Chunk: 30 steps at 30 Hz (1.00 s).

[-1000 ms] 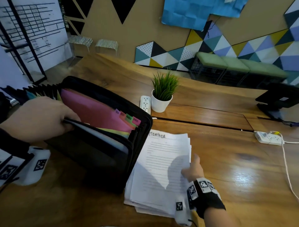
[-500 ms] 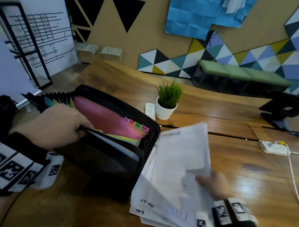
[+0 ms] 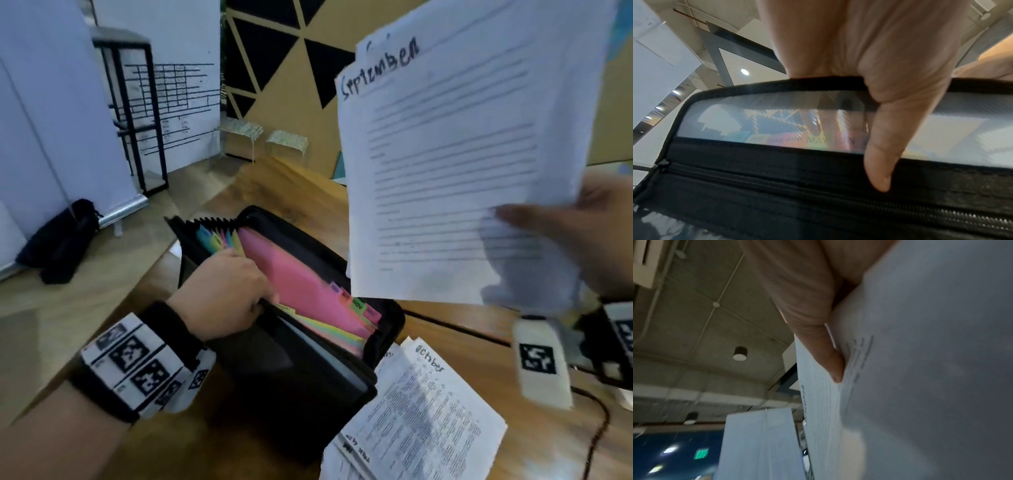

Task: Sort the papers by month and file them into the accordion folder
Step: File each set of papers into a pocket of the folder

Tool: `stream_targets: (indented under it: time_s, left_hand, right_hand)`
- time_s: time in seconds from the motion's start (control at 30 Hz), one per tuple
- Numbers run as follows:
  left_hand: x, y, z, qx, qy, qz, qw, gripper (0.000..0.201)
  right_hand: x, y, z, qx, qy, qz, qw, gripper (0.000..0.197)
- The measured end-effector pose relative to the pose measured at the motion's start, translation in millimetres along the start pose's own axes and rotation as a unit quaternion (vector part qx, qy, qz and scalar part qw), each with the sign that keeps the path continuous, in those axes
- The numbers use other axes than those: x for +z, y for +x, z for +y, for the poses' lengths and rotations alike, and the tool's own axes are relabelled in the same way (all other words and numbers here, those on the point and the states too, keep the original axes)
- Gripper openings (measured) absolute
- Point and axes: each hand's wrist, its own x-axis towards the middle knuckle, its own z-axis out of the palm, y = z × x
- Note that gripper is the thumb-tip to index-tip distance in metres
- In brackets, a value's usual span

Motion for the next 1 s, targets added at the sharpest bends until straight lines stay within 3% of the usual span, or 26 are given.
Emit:
stream_targets:
  time_s: [0.13, 0.27, 0.43, 0.53, 0.67, 0.9, 1.0]
  left_hand:
    - [5, -5, -3, -0.004, 0.000, 0.010, 1.000, 0.050]
    - [11, -16, -8, 0.014, -0.017, 0.043, 0.999, 0.027]
    - [11, -23, -10, 0.033, -0.008, 0.049, 0.998, 0.020]
    - [5, -18, -10, 0.024, -0.016, 0.026, 0.999, 0.020]
    - [-3, -11, -5, 0.009, 0.050, -0.060, 0.997, 0.023]
    - [-5, -19, -6, 0.005, 0.034, -0.065, 0.997, 0.028]
    - [-4, -31, -14, 0.010, -0.015, -0.028, 0.999, 0.023]
  right_hand:
    - [55, 11, -26, -0.034, -0.055, -0.077, 0.995, 0.015]
    - [88, 5, -21, -0.064, -0.160, -0.180, 0.969, 0.016]
    - [89, 11, -33, -0.040, -0.250, -0.235, 0.938, 0.008]
    - [101, 18, -45, -0.041, -0.286, -0.276, 0.916, 0.012]
    - [131, 21, -52, -0.049, -0.348, -0.322, 0.879, 0.017]
    - [177, 3, -48, -0.078, -0.373, -0.463, 0.800, 0.025]
    - [165, -10, -41, -0.112, -0.371, -0.464, 0.796, 0.017]
